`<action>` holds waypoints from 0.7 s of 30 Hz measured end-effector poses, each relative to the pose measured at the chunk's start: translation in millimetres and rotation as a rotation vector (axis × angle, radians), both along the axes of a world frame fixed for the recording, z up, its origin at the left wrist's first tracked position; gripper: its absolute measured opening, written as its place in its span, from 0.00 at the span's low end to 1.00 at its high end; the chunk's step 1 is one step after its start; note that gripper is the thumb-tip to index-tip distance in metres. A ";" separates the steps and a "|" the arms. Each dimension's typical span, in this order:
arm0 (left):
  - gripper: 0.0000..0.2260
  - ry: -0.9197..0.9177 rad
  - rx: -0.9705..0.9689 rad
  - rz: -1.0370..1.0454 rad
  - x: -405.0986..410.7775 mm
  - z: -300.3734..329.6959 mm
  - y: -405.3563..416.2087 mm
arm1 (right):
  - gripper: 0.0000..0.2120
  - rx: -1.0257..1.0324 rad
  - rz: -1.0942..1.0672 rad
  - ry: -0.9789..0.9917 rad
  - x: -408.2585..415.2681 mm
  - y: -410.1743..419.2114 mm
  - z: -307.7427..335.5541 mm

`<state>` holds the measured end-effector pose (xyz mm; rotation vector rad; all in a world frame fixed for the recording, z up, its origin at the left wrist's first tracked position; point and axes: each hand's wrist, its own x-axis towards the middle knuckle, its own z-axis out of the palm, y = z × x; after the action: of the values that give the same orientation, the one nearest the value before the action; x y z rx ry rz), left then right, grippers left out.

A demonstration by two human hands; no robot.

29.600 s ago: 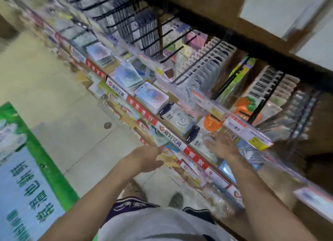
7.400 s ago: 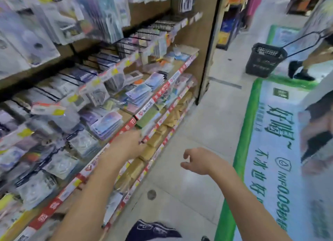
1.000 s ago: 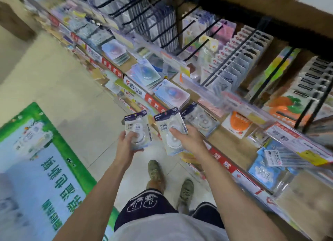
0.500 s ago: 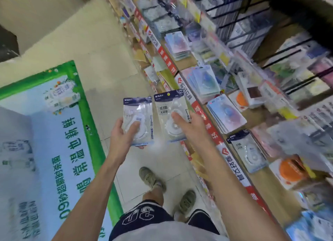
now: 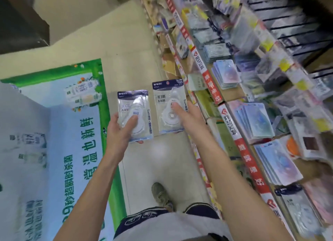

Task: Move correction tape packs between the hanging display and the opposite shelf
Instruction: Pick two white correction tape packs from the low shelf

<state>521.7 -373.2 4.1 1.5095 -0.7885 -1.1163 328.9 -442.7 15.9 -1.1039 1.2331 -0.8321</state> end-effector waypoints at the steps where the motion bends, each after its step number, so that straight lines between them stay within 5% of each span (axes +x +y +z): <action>1: 0.08 0.001 0.002 0.017 10.4 1.2 -7.1 | 0.20 -0.016 0.015 0.002 9.6 -8.2 0.6; 6: 0.13 0.017 -0.038 0.083 50.5 5.7 -43.5 | 0.10 -0.075 0.033 0.037 42.4 -44.5 10.7; 11: 0.10 0.042 -0.070 0.050 73.9 15.0 -87.5 | 0.18 -0.055 0.024 0.065 70.4 -86.2 18.4; 17: 0.12 0.026 -0.067 0.067 112.8 17.0 -150.9 | 0.13 -0.099 0.008 0.015 108.6 -160.7 13.6; 21: 0.32 -0.008 -0.057 0.110 154.0 15.3 -211.6 | 0.14 -0.119 0.019 0.007 142.6 -229.5 10.4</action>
<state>675.7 -584.9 19.4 1.4923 -0.7282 -0.9985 471.4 -672.2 26.2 -1.2132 1.1896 -0.8966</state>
